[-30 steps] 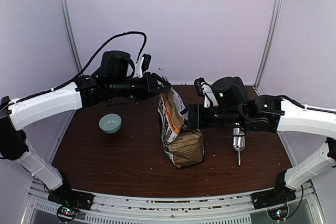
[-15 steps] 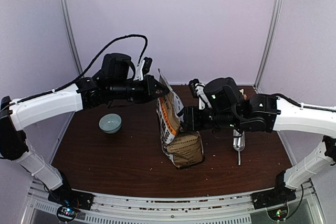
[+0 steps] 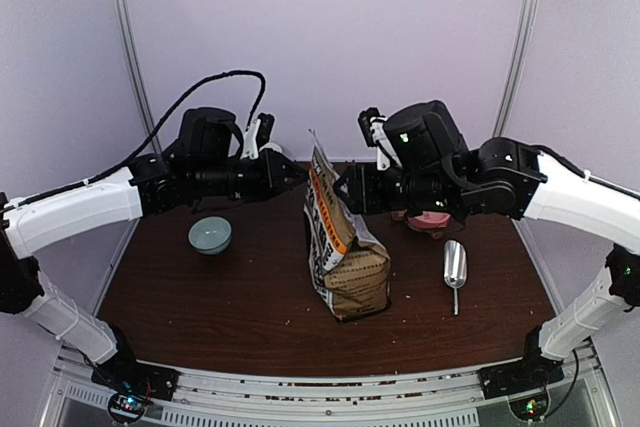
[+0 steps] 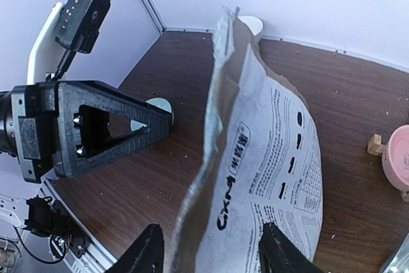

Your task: Serve the pet food

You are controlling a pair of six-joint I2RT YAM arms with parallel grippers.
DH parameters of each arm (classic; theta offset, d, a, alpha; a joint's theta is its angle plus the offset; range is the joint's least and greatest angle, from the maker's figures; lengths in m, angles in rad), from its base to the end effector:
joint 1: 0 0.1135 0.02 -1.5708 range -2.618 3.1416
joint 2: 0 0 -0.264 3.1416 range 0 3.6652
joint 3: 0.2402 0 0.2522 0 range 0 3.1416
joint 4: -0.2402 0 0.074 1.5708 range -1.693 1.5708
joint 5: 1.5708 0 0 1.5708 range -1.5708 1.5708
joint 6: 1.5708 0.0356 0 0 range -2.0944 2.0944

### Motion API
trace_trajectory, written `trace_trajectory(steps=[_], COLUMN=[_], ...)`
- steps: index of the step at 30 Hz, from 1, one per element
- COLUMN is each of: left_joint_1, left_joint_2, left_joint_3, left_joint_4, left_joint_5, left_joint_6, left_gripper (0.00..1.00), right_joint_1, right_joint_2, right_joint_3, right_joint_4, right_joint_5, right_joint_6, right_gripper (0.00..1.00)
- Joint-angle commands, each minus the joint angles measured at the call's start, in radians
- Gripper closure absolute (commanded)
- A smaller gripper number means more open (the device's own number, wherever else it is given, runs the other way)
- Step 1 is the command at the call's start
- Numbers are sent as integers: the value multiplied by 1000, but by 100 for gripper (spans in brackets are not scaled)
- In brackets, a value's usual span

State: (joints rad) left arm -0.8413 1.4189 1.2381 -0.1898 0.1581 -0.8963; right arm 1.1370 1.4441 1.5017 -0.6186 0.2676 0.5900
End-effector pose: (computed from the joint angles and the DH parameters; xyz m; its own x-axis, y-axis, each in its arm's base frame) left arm 0.2181 -0.2524 0.3499 -0.8021 -0.2600 -0.5376 0.3323 0.5536 -0.7636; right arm 0.1428 0.2859 0.3917 -0.6203 -0.0626 -0.7818 -0.5245 0.7742 0.3542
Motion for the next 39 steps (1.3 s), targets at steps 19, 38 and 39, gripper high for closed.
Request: trace_trajectory(steps=[19, 38, 39], left_joint_1=[124, 157, 157], left_joint_2=[132, 206, 208], left_joint_3=[234, 292, 293], left_joint_4=[60, 53, 53], left_joint_5=[143, 182, 184], left_joint_6=[89, 98, 99], left_gripper=[55, 56, 56], right_joint_1=[-151, -188, -189], right_joint_2=[324, 431, 434], right_joint_3=[506, 614, 614], right_joint_4=[-221, -249, -252], right_joint_5=[18, -27, -27], right_joint_6=[-145, -162, -161], right_gripper=[69, 78, 79])
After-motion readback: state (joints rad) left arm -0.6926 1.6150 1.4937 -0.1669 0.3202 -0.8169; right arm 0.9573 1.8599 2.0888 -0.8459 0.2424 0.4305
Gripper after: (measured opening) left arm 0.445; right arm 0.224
